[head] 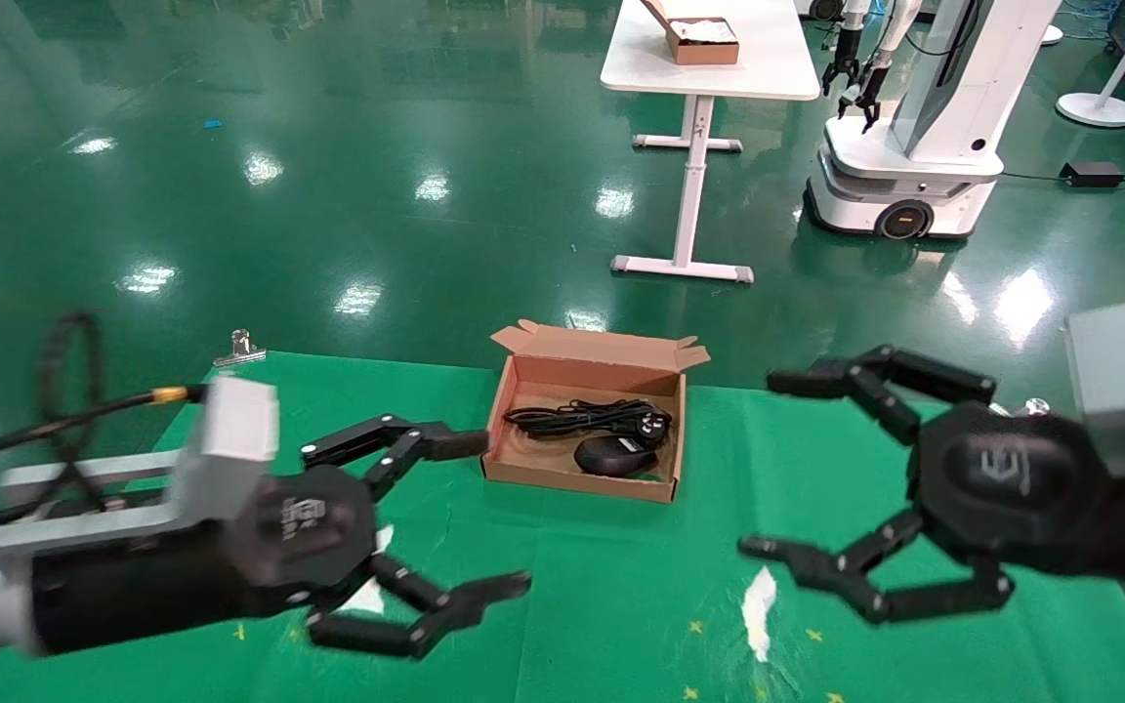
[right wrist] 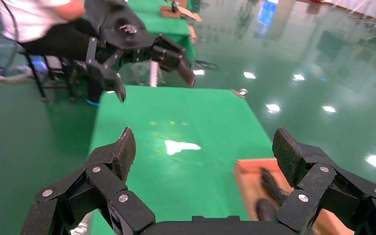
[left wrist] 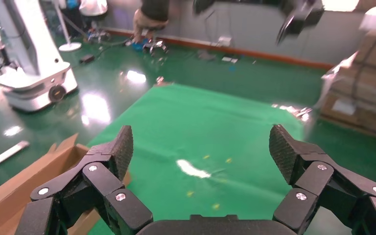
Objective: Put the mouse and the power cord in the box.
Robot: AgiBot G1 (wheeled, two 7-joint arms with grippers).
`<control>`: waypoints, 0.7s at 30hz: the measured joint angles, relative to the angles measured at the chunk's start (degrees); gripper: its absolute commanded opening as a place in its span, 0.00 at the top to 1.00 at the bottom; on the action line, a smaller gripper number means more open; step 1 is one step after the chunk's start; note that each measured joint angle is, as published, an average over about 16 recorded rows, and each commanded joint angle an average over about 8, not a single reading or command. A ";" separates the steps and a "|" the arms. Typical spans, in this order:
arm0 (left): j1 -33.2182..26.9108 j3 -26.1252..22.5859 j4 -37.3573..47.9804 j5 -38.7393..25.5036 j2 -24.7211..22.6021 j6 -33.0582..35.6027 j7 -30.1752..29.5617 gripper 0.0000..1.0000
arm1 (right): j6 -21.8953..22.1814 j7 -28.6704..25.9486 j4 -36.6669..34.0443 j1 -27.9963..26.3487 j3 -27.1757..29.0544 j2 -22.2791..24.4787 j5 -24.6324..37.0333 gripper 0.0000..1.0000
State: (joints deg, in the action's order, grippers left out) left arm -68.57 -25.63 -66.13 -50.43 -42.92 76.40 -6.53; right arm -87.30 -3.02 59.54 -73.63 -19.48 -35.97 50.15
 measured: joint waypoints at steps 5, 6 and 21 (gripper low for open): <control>3.14 4.32 -3.34 3.85 3.55 4.17 -1.89 0.00 | 0.52 -2.53 4.59 3.94 1.13 0.31 -2.71 0.00; 3.68 5.05 -3.91 4.51 4.15 4.89 -2.22 0.00 | 0.63 -3.03 5.49 4.72 1.35 0.37 -3.25 0.00; 7.35 10.12 -7.79 9.13 8.30 9.82 -4.21 0.00 | 1.77 -8.11 15.19 13.08 3.76 1.03 -9.04 0.00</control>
State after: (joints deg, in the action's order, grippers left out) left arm -61.21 -15.51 -73.93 -41.30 -34.62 86.22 -10.74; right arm -85.54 -11.12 74.74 -60.55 -15.72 -34.94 41.12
